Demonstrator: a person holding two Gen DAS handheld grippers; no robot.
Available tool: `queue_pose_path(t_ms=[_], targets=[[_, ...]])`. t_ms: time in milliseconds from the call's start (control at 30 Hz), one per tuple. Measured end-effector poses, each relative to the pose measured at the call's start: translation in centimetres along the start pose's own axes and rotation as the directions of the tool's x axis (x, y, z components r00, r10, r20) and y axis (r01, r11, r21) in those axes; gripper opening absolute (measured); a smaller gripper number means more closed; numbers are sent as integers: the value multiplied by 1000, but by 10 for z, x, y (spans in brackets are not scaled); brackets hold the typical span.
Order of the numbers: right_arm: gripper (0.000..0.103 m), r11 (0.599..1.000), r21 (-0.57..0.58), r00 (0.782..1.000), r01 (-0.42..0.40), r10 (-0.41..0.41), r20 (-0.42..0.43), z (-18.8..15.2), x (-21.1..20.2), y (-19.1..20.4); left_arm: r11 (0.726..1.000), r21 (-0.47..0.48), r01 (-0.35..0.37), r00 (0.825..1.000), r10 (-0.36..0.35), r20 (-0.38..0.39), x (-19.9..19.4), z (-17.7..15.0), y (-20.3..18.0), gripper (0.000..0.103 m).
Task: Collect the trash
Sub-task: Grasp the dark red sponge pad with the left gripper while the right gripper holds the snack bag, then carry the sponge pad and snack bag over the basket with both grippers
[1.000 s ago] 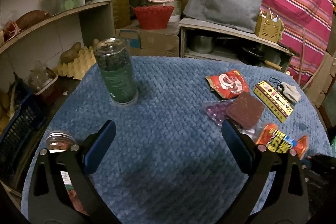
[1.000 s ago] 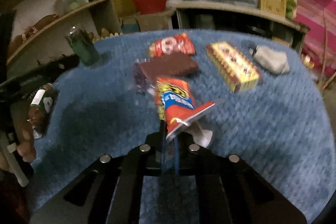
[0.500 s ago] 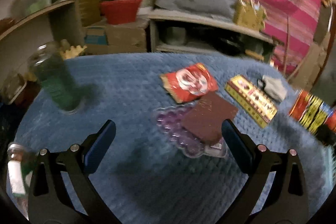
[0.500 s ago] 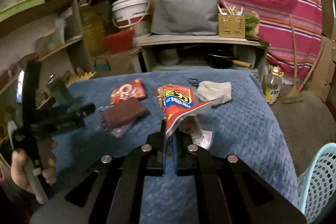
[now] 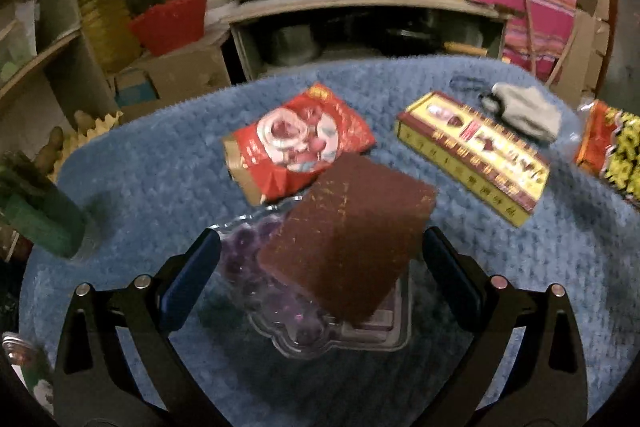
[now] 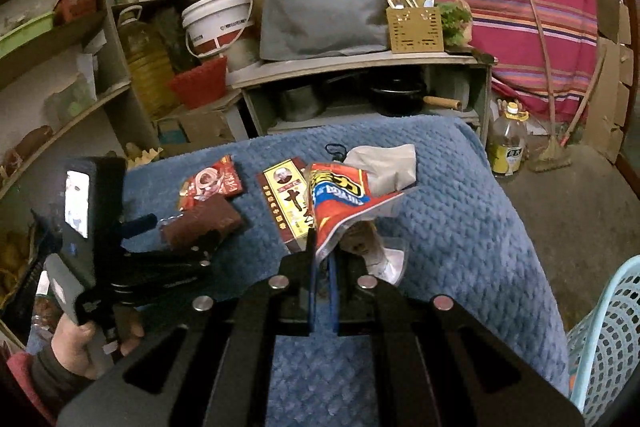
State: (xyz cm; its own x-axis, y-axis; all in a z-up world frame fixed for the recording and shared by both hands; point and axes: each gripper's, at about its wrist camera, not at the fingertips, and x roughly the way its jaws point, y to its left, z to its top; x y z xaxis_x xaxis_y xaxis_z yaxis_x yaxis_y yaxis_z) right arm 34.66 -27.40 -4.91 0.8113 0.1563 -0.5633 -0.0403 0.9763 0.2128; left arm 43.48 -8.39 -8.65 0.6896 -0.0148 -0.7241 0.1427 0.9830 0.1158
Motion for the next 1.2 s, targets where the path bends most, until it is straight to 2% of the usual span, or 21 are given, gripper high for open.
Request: queue_pose_path(t_ms=[100,167,267,367,467,567,767,867,933,1033,1133,1200], targets=[[5,1000,-3,1000,5,-5,-3,1,2,1,1000,-19,25,1000,-25,-5,2,1,4,96],[5,1000,-9,1000,4,-4,-6,1,3,2,999,-26,48,999,-48,1,1,1,5,84],[5,1000,-15,1000,4,-4,-8,1,3,2,998,-3,63,998,-63,10,-2,-1,0,75],[5,1000,-16,1000,9,-9,-7,1,3,0,999,11,30,999,-30,41,-9,-2,-5,75],[5,1000,-13,1000,12,-12,0,0,1,-3,999,-3,38,996,-38,83,-28,-2,-5,75],[5,999,-23,1000,22,-22,3,-1,0,-2,1000,-3,4,991,-3,131,-49,-2,-4,75],[5,999,-47,999,18,-17,31,-1,-12,6,997,-76,-35,978,49,203,-103,-10,11,75],[5,997,-67,999,25,-22,46,-5,-22,11,989,-118,-85,967,111,231,-132,-21,19,75],[5,996,-81,998,29,-24,59,-8,-35,13,982,-151,-109,958,144,248,-154,-30,25,75],[5,996,-89,995,34,-25,100,-7,-67,15,976,-193,-104,954,153,257,-180,-39,31,75],[5,995,-92,994,28,-18,112,-7,-90,10,971,-205,-121,945,176,275,-201,-46,28,75],[5,991,-117,992,57,-42,119,-11,-109,5,970,-212,-118,942,176,285,-213,-48,22,75]])
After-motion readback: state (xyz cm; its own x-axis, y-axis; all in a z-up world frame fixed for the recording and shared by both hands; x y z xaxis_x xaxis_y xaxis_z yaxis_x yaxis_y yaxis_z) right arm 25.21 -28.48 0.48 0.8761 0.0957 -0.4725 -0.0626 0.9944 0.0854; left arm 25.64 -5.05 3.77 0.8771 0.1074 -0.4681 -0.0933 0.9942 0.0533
